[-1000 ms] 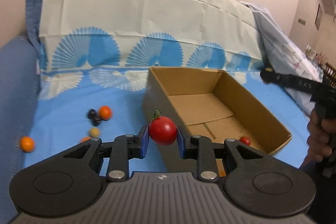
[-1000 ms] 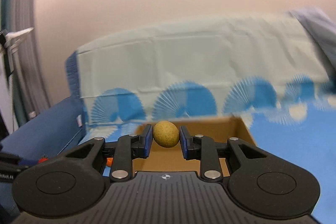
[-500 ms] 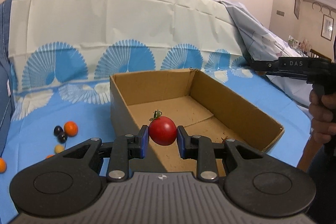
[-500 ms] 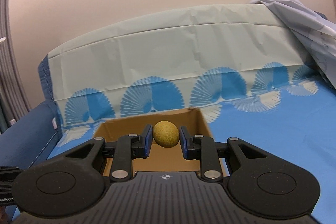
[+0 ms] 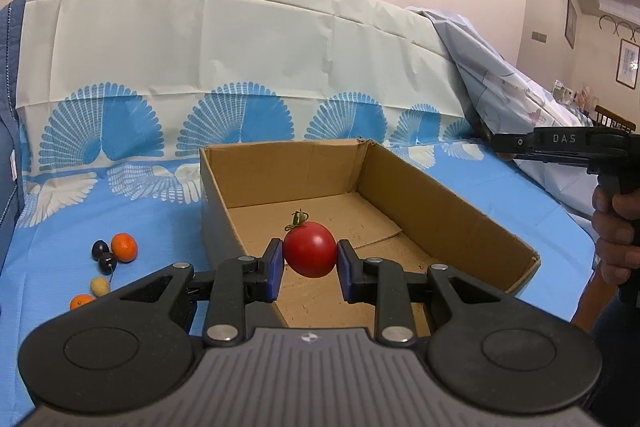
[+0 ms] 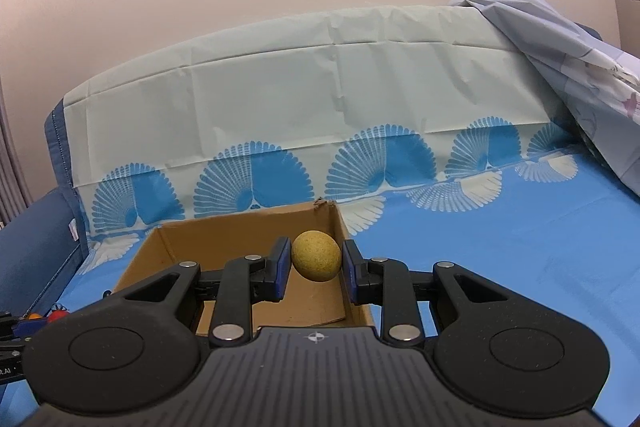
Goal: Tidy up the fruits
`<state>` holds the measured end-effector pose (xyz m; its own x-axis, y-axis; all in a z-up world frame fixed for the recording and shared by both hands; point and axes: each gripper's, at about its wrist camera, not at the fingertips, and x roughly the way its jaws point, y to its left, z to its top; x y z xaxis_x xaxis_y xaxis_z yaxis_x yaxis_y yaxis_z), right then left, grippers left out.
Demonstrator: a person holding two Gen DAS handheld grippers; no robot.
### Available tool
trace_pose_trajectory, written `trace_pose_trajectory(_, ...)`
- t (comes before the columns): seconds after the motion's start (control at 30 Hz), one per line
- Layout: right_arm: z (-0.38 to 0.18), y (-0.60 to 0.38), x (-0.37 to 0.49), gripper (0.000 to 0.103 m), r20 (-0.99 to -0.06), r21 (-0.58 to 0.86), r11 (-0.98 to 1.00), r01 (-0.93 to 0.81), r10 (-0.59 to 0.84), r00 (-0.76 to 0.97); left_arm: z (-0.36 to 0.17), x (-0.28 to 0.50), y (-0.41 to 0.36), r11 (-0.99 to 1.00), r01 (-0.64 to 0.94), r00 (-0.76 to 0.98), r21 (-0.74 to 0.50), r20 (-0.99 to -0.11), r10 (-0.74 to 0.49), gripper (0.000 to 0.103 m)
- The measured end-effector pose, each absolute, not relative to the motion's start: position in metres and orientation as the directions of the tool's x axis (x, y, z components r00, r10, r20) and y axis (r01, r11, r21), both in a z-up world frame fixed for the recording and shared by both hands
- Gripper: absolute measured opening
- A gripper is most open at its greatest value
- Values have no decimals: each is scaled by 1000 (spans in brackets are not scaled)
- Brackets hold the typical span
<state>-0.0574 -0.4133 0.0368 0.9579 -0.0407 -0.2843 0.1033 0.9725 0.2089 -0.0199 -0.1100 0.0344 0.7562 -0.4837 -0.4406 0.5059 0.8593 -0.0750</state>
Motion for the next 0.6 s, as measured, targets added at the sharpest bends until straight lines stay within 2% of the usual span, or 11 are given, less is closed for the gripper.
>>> trace_pose_trajectory(0.6,37,-398,-49,29,-287,192,979,72,-14,958,30,-21,-118,846,529,745,-65,-442,-499,31)
